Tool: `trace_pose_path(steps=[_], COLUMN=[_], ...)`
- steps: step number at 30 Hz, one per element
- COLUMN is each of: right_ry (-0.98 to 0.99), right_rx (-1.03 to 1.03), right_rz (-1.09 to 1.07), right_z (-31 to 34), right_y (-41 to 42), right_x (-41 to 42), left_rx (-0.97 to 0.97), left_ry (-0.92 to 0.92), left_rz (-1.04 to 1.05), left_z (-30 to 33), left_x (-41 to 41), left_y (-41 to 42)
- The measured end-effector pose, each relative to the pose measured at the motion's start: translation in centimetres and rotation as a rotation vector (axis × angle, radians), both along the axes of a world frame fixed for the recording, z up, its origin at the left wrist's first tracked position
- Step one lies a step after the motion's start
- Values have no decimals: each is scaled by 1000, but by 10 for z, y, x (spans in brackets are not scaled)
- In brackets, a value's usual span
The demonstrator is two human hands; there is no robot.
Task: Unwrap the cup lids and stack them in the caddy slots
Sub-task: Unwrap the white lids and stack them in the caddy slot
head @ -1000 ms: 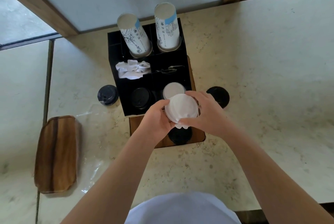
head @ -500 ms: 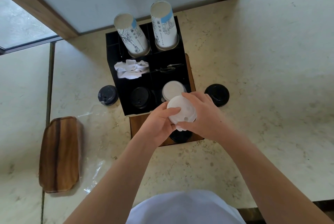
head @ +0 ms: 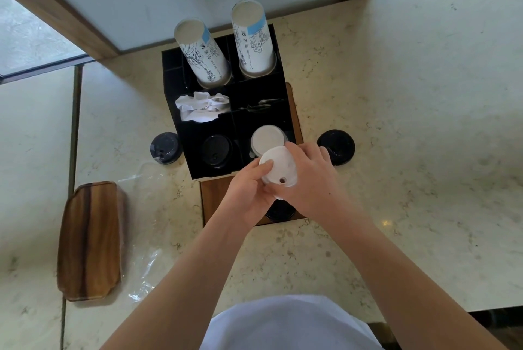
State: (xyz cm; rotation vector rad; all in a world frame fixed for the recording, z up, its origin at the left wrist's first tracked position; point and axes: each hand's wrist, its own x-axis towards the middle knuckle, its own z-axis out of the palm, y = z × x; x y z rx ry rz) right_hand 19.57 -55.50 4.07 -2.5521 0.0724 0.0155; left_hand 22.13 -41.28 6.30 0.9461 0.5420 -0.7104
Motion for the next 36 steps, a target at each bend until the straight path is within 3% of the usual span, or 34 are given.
trace_pose_path(steps=[4, 9, 21, 28, 30, 34, 36], right_ry=[-3, 73, 28, 50, 52, 40, 33], right_rx=[57, 264, 347, 373, 334, 215, 143], right_rz=[-79, -133, -147, -144, -136, -70, -8], right_z=[4, 11, 27, 23, 18, 6, 2], right_y=[12, 10, 12, 10, 9, 3, 1], right_x=[-4, 3, 2, 6, 8, 12, 18], left_rx=[-2, -73, -278, -292, -230, 241, 388], left_ry=[-7, 114, 114, 80, 10, -187, -218], left_rz=[38, 90, 121, 82, 6, -244, -272], left_z=[2, 9, 7, 8, 10, 3, -2], left_x=[1, 3, -2, 1, 6, 14, 17], left_y=[1, 1, 3, 5, 6, 11, 13])
